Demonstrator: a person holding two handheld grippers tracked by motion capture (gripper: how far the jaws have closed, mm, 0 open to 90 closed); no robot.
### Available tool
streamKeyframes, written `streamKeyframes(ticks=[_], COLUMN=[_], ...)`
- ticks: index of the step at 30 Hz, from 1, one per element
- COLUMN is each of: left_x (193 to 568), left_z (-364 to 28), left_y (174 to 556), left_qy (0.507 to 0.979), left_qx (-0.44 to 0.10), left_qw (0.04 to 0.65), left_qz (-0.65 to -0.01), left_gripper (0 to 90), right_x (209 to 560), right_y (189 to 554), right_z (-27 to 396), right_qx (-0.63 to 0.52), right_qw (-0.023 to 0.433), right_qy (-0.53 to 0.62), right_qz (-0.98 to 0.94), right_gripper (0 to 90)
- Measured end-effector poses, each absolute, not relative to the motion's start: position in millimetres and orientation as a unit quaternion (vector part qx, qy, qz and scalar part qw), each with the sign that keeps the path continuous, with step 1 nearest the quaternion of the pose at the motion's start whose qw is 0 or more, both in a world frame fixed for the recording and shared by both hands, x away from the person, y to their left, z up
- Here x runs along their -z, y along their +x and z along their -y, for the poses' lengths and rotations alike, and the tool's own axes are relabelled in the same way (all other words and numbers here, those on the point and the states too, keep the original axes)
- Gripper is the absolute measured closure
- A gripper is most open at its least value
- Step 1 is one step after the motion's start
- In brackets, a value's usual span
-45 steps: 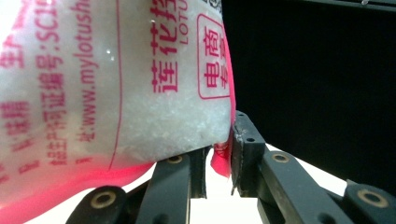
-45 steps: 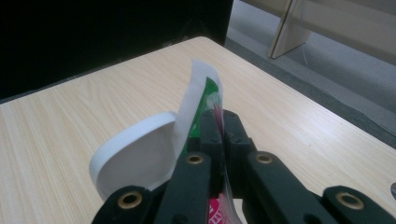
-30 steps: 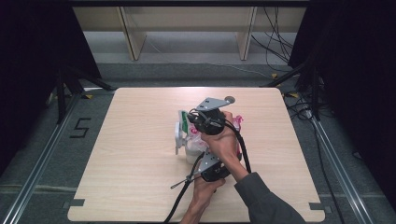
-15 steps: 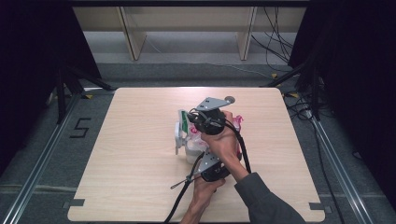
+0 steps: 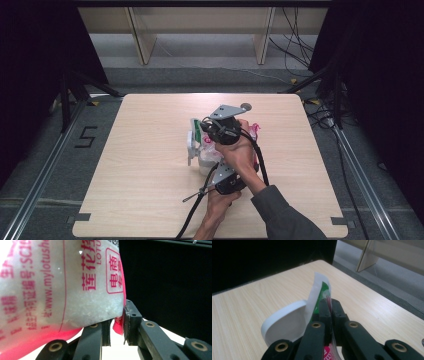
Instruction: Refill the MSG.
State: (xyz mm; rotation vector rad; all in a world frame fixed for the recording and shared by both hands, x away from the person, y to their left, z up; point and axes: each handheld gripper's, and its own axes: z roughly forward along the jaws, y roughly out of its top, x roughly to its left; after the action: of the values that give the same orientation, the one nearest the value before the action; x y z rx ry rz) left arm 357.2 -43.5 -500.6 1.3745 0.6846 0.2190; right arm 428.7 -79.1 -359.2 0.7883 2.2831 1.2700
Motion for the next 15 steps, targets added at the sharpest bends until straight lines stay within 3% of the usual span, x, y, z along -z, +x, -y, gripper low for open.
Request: streamKeyframes(ticks=[5,7,15], left_x=[499.3,499.3,498.7], left_z=[44.3,48.3,47.2], left_y=[357.2,355.4,355.5], left_qy=[0.619,0.608,0.609], left_qx=[-0.097,-0.060,-0.062], left_qw=[0.715,0.726,0.726], left_qz=[-0.311,-0.314,-0.314], left_gripper=[77.9,77.8,77.9], right_x=[358.3,360.2,358.8], right_y=[428.1,428.9,429.4], right_z=[79.5,78.1,78.2], right_qx=[-0.462,-0.456,-0.456], right_qw=[0.204,0.210,0.200], right_qy=[0.291,0.284,0.292], right_qz=[-0.813,-0.817,-0.817], right_gripper=[89.8,89.8,89.9])
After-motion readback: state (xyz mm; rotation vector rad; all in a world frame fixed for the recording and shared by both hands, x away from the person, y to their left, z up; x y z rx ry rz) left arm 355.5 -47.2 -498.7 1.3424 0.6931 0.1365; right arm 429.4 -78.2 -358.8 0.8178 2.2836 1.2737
